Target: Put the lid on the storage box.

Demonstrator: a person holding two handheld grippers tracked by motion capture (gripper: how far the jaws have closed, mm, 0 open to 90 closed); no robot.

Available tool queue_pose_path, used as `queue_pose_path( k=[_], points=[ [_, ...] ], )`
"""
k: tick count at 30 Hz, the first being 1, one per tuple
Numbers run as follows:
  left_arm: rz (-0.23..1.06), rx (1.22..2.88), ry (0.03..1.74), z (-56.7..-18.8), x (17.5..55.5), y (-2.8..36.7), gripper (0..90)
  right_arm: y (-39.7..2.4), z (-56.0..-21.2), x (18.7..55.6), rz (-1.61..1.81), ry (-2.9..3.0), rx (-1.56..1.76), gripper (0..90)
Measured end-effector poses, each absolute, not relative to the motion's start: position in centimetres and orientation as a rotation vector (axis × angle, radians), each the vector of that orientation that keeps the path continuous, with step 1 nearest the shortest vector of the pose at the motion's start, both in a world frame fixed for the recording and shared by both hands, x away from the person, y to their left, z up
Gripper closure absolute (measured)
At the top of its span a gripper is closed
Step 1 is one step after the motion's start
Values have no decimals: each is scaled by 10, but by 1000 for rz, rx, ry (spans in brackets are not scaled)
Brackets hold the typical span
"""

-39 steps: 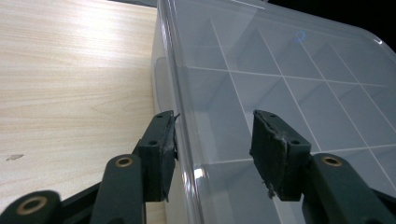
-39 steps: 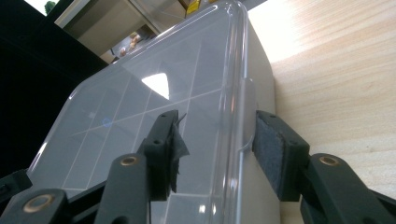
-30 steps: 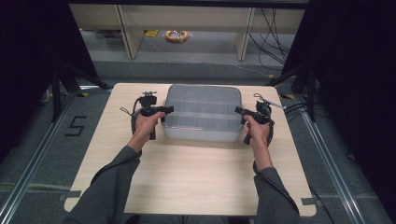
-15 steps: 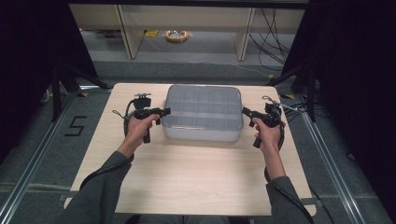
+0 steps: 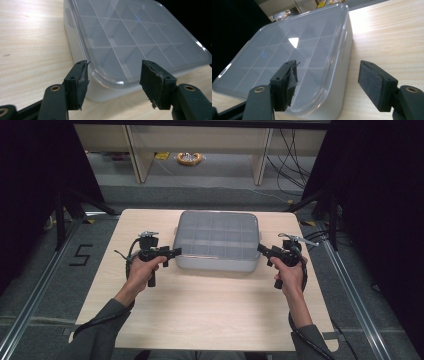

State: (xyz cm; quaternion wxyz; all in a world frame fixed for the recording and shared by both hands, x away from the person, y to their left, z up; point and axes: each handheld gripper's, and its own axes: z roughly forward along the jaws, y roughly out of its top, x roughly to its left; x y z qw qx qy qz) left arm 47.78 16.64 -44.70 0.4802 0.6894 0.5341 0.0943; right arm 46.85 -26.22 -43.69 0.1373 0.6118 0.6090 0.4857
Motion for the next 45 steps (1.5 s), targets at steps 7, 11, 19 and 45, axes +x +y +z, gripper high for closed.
queue_pose_path(
  k=[7,11,19,45],
  points=[
    [219,1679,1261,-455,458,167,377,-250,-435,454,1391,1818,1766,311],
    [215,1701,1256,-458,452,166,369,-244,-436,450,1381,1843,1728,308],
    [199,1720,1212,-459,435,163,324,-243,-441,441,1368,1895,1629,283],
    [215,1848,1051,-486,352,164,224,-219,-457,381,1316,2070,1516,251]
  ],
)
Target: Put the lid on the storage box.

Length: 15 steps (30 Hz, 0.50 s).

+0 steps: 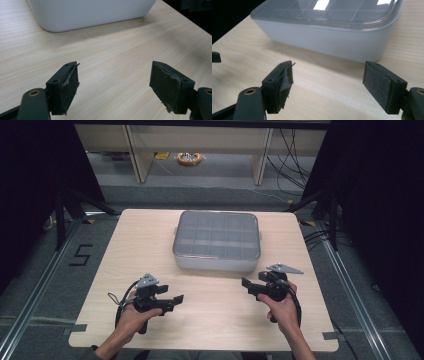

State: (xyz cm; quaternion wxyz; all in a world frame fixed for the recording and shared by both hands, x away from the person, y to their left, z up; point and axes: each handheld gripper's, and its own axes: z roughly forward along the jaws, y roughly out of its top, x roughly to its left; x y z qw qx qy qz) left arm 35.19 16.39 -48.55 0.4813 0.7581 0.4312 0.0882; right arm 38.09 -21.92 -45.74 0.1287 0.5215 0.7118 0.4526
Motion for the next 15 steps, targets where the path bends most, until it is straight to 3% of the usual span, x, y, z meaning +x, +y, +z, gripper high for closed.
queue_pose_path(
  k=[15],
  points=[
    [223,1867,1028,-490,319,173,217,-216,-469,343,1300,2164,1419,237]
  ],
)
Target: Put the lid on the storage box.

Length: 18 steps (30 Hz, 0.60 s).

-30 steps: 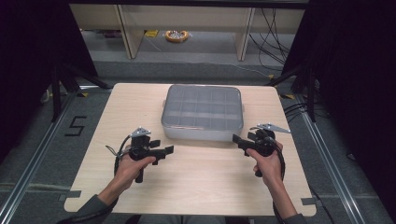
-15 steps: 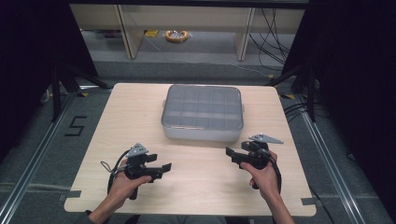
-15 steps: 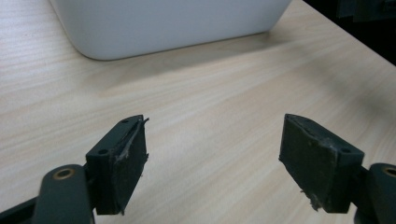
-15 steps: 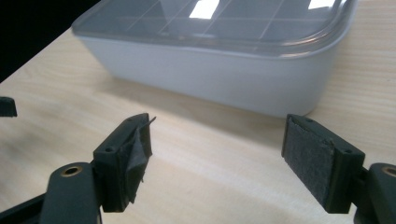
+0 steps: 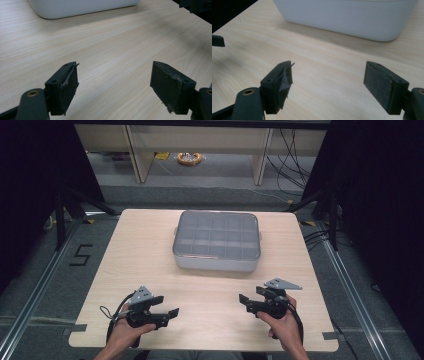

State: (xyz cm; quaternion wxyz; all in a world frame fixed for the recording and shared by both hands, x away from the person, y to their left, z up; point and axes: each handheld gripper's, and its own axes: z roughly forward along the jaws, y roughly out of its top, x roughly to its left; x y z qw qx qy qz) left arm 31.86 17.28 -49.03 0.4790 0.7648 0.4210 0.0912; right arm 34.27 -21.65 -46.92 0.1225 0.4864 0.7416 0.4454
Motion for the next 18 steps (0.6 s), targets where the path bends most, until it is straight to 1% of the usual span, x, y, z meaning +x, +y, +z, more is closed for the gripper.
queue_pose_path(
  k=[6,9,12,15,16,17,18],
  points=[
    [234,1884,1010,-492,311,176,214,-214,-473,328,1301,2209,1381,224],
    [231,1881,1021,-492,308,176,214,-213,-474,322,1297,2206,1432,214],
    [229,1876,1008,-493,306,177,212,-215,-476,319,1289,2215,1376,207],
    [223,1884,1020,-493,303,176,211,-214,-476,312,1295,2207,1430,201],
    [214,1878,1023,-494,301,175,210,-217,-477,313,1275,2221,1366,200],
    [219,1897,1012,-494,300,176,209,-215,-476,309,1278,2221,1427,199],
    [219,1906,997,-495,299,176,209,-217,-478,310,1277,2221,1371,198]
  ],
)
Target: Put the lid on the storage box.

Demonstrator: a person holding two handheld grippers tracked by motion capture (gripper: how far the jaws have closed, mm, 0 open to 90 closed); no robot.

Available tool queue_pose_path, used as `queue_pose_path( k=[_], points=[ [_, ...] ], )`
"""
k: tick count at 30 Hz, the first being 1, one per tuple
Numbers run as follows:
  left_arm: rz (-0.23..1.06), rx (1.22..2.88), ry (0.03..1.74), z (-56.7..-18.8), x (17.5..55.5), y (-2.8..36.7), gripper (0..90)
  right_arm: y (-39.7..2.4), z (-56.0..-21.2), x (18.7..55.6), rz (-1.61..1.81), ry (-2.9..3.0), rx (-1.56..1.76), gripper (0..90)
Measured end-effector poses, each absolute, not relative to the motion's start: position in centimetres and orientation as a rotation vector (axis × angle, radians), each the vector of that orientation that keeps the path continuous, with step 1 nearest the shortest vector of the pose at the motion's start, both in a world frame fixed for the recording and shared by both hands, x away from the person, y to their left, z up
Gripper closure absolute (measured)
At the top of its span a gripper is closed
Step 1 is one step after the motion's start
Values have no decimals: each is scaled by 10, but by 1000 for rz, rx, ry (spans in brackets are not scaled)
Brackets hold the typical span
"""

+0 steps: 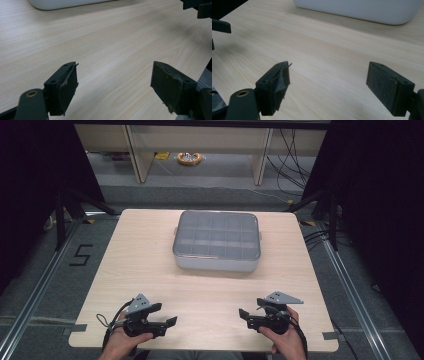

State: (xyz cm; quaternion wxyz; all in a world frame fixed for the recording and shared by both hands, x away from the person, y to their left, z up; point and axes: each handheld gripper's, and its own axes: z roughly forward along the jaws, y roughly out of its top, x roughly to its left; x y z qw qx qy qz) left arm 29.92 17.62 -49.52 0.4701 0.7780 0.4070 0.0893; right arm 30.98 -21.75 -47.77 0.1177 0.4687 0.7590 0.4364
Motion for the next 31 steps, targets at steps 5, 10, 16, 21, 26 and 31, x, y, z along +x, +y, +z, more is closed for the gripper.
queue_pose_path(
  k=[5,10,16,21,26,31],
  points=[
    [204,1908,987,-496,293,173,207,-221,-481,301,1296,2244,1379,194],
    [192,1913,976,-495,284,171,207,-224,-483,291,1276,2263,1363,190],
    [171,1911,967,-497,272,166,207,-227,-486,279,1252,2293,1384,181],
    [155,1935,964,-496,262,164,207,-232,-489,270,1227,2299,1383,177],
    [145,1941,950,-497,255,162,206,-235,-489,261,1242,2302,1475,177],
    [134,1960,963,-498,250,164,205,-241,-492,262,1234,2302,1451,177]
  ],
)
